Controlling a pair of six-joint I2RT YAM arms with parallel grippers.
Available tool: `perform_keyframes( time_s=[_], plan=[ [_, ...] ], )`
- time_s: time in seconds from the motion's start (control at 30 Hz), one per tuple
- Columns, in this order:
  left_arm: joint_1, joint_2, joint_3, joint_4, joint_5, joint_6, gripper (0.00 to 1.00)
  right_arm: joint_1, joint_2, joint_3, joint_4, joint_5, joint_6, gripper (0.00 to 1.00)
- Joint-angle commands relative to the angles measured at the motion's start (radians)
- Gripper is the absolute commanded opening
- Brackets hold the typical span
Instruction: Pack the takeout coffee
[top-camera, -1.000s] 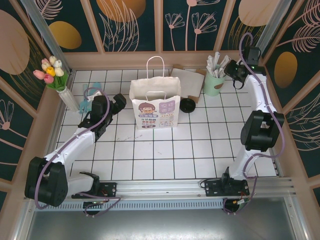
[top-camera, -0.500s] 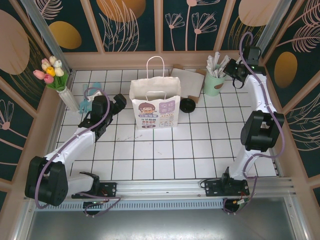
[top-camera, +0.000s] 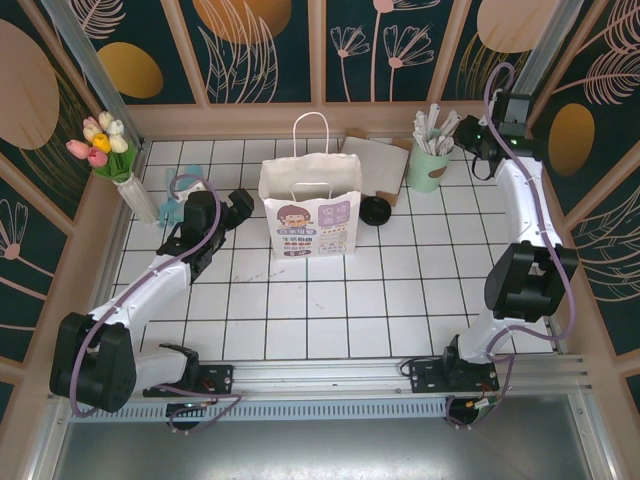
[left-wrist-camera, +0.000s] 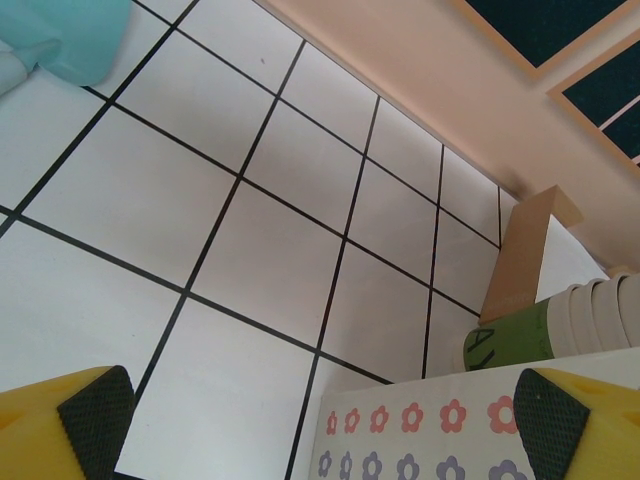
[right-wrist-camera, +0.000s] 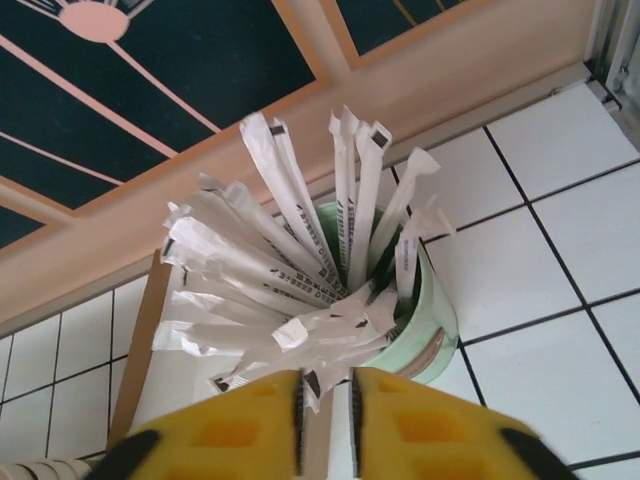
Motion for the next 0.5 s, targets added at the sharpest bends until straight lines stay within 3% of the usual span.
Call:
perform_keyframes(
  time_s=[0.0, 0.47],
  plan=[
    [0.002, -0.018, 0.024, 0.029, -0.002, 0.031, 0.99, 0.009, -0.010, -0.040, 0.017, -0.005, -0.060, 0.27],
    [0.002, 0.006, 0.039, 0.032, 0.013, 0.030, 0.99, 0.043, 0.007, -0.068, 0.002, -0.065, -0.103, 0.34]
  ],
)
